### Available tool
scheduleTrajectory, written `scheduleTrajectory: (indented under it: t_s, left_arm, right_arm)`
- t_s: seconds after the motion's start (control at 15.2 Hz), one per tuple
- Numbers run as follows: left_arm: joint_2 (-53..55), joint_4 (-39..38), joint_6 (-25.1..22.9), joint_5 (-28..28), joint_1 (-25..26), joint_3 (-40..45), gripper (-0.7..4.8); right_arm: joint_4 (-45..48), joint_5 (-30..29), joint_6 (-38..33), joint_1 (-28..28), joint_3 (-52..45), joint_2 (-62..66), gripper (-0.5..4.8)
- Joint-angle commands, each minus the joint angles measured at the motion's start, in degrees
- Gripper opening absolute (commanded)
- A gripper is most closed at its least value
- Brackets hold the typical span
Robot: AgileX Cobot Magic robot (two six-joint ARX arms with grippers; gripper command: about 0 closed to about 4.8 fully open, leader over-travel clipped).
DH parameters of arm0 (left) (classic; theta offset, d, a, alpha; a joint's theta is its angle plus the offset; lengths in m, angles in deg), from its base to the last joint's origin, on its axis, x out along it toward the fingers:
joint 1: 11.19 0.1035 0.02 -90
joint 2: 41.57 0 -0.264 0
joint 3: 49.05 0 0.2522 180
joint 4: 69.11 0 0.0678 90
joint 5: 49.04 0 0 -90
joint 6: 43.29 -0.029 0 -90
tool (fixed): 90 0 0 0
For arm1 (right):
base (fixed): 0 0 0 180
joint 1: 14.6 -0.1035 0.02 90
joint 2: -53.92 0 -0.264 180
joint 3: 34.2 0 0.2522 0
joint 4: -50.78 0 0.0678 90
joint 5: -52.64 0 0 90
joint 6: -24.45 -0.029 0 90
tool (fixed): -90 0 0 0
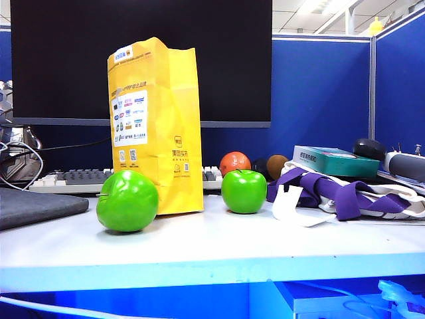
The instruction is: Pick up the green apple and throw it into the yellow paper bag.
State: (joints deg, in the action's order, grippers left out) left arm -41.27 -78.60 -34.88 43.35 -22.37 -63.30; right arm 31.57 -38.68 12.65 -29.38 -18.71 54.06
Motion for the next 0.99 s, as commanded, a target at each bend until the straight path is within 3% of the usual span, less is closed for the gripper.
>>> scheduleTrajectory:
  t_s: [0.07,0.46,0.66,0.92,0.99]
  left_arm:
    - [0.0,0.6,-1.1,0.2,0.0,-0.2,4.31]
    - [0.0,0.7,-2.2,2.9,-0.1,-1.5,4.31]
    - [0.0,5.6,-2.4,3.8,0.0,-3.9,4.35]
    - [3.4,4.8,-2.6,2.9,0.0,-11.2,4.35]
    - [8.2,3.7,-5.1,3.0,0.0,-15.9,4.35]
  right_arm:
    - [0.7,0.3,-2.0,-0.1,0.3,0.0,2.1]
    - [3.5,-0.5,-4.9,-0.1,0.3,0.0,2.11]
    - [17.0,0.4,-10.5,-0.1,0.4,0.0,2.11]
    - [19.0,1.3,-9.1,-0.1,2.5,2.9,2.11]
    - [19.1,1.2,-6.3,-0.1,5.0,6.9,2.12]
